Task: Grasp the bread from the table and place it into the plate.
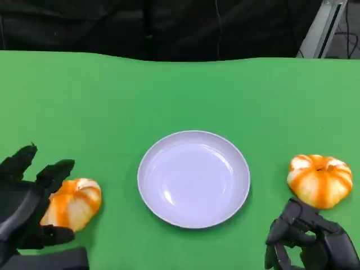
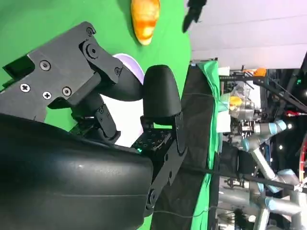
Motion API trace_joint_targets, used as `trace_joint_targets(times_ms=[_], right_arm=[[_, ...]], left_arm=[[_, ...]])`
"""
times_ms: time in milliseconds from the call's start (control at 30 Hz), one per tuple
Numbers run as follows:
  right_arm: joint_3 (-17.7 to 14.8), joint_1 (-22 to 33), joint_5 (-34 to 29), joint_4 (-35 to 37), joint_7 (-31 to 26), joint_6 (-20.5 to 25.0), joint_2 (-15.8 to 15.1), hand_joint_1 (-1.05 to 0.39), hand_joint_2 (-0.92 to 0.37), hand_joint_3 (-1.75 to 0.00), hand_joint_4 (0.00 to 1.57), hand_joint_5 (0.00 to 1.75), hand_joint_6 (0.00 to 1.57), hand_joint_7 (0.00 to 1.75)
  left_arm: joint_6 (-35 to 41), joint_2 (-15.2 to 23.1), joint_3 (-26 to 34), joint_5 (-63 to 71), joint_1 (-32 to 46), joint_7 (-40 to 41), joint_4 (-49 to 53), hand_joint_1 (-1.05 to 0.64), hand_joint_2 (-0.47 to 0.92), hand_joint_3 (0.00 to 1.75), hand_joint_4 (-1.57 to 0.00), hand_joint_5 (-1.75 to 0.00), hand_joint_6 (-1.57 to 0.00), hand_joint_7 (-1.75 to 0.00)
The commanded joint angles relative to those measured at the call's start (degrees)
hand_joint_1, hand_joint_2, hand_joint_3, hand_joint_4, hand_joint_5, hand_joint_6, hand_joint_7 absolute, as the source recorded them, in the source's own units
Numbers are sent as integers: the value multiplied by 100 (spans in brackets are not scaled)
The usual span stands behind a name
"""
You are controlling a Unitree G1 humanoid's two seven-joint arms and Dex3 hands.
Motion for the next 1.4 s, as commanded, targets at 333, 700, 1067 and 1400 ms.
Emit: trace_joint_targets(times_ms=[333, 700, 1067, 1400], right_arm=[[-2, 83, 22, -90, -37, -7, -39, -16, -53, -125, 83, 175, 73, 159], [23, 99, 3, -136, -95, 37, -28, -16, -53, -125, 83, 175, 73, 158], [20, 95, 7, -127, -96, 21, -35, -16, -53, -125, 83, 175, 73, 158], [9, 60, -2, -84, -102, -2, -45, -16, -53, -125, 83, 175, 73, 158]], left_arm=[[167, 76, -802, -465, -641, 187, 1303, -99, 92, 25, -12, -1, -33, 0], [273, 145, -1142, -803, -856, 213, 1679, -97, 92, 23, -17, -2, -34, 0], [88, 88, -1333, -1092, -1232, 263, 2486, -78, 92, 24, -29, -6, -42, -3], [-426, 11, -1326, -1567, -1446, 679, 3055, -18, 92, 35, -89, -52, -107, -9]])
